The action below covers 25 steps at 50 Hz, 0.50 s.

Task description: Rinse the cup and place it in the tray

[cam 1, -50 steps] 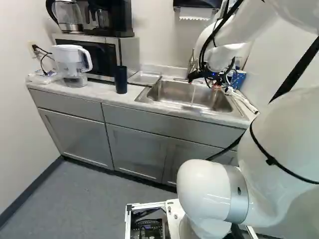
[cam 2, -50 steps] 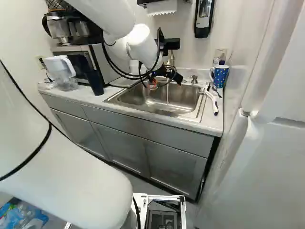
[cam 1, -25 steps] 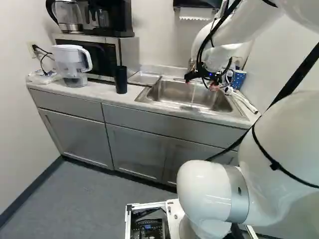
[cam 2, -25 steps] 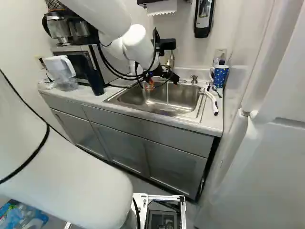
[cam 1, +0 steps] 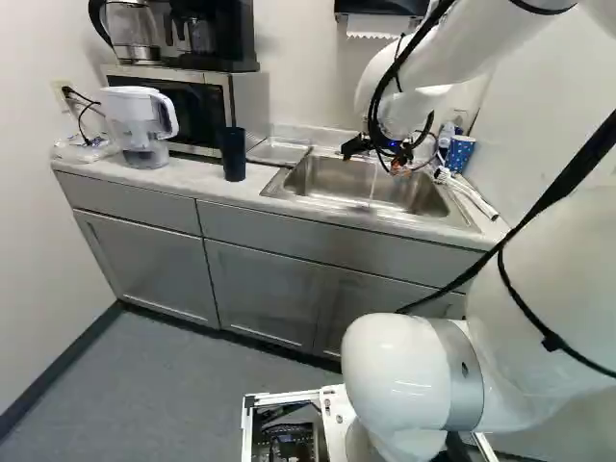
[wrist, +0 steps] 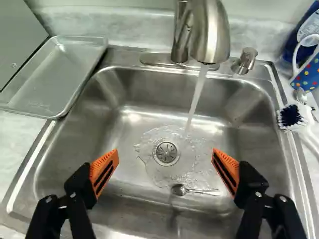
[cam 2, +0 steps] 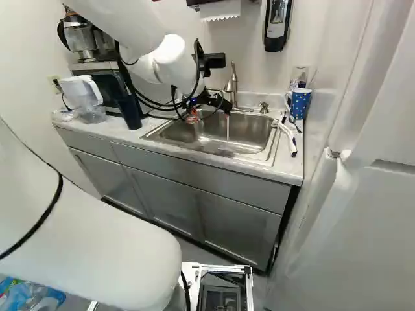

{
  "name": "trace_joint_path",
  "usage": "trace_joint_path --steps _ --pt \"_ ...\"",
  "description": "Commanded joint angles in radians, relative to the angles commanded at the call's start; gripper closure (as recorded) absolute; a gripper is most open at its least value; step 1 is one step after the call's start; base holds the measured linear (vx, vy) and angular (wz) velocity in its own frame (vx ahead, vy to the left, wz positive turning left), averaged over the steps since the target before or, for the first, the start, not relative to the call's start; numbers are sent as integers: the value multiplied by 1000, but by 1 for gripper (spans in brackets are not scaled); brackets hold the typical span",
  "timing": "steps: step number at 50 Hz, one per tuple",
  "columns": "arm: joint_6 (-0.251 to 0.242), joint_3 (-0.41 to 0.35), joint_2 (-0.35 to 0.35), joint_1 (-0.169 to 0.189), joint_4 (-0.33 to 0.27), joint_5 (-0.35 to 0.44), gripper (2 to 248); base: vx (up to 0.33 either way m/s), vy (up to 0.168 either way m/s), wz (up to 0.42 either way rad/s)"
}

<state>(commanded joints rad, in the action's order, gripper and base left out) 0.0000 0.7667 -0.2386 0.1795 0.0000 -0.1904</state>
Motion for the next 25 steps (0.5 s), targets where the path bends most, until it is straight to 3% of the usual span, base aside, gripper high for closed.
trace_joint_path --steps 25 --pt "0 -18 -21 -92 0 0 3 0 0 0"
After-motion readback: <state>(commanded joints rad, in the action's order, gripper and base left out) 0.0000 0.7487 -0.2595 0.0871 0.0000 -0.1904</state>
